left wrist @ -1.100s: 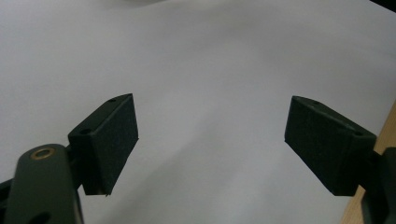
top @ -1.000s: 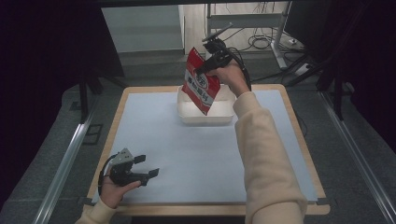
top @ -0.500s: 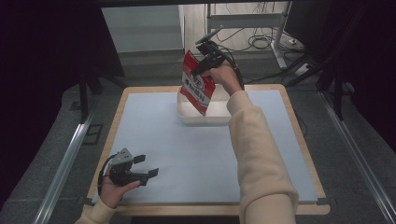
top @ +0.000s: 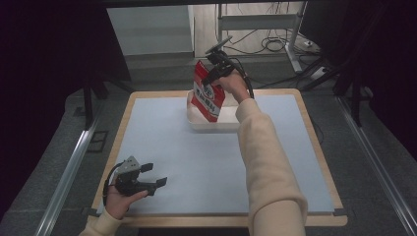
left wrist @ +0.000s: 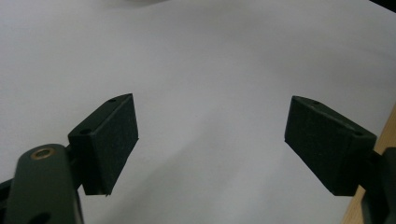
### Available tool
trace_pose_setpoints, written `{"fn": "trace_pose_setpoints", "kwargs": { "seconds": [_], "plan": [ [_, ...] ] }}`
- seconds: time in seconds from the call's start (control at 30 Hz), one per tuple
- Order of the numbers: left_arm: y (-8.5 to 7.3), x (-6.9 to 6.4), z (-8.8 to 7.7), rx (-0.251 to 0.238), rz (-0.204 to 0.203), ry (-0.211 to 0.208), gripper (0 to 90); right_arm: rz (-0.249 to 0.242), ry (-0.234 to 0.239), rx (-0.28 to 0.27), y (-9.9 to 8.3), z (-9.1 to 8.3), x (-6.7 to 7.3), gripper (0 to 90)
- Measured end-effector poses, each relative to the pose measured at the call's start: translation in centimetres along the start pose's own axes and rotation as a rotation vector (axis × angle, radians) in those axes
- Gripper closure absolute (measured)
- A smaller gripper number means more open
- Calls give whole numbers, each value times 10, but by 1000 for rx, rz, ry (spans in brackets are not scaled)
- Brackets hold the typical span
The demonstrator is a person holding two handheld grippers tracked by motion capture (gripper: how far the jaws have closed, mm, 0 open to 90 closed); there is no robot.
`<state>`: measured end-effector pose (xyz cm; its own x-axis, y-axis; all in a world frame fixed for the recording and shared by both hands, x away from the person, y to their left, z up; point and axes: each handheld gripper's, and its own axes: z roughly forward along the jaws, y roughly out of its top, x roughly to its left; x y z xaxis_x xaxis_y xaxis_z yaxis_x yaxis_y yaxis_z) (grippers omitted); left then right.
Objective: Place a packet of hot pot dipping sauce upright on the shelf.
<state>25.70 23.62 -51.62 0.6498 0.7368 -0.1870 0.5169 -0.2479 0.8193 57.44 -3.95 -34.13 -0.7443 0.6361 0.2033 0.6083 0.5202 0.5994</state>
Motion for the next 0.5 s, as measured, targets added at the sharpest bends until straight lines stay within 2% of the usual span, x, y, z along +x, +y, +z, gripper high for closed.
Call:
{"fn": "trace_pose_setpoints", "kwargs": {
  "seconds": [0.07, 0.13, 0.2, 0.27, 0.37, 0.5],
  "plan": [
    [0, 0, 0, -1, -1, 1, 172, 13, 1, 7, -3, 6, -5, 887],
    [0, 1, -1, -3, -2, 1, 172, 35, 18, -16, -5, 8, -10, 886],
    [0, 1, -1, -3, -1, 3, 172, 41, 15, -26, -6, 8, -13, 884],
    [0, 0, -1, -3, -2, 4, 172, 37, -15, -37, -6, 8, -16, 874],
    [0, 0, -1, -2, -2, 4, 172, 40, -33, -49, -8, 7, -21, 847],
    [0, 0, 0, 0, -1, 4, 171, 18, -62, -58, -10, 7, -23, 784]
  ]
}}
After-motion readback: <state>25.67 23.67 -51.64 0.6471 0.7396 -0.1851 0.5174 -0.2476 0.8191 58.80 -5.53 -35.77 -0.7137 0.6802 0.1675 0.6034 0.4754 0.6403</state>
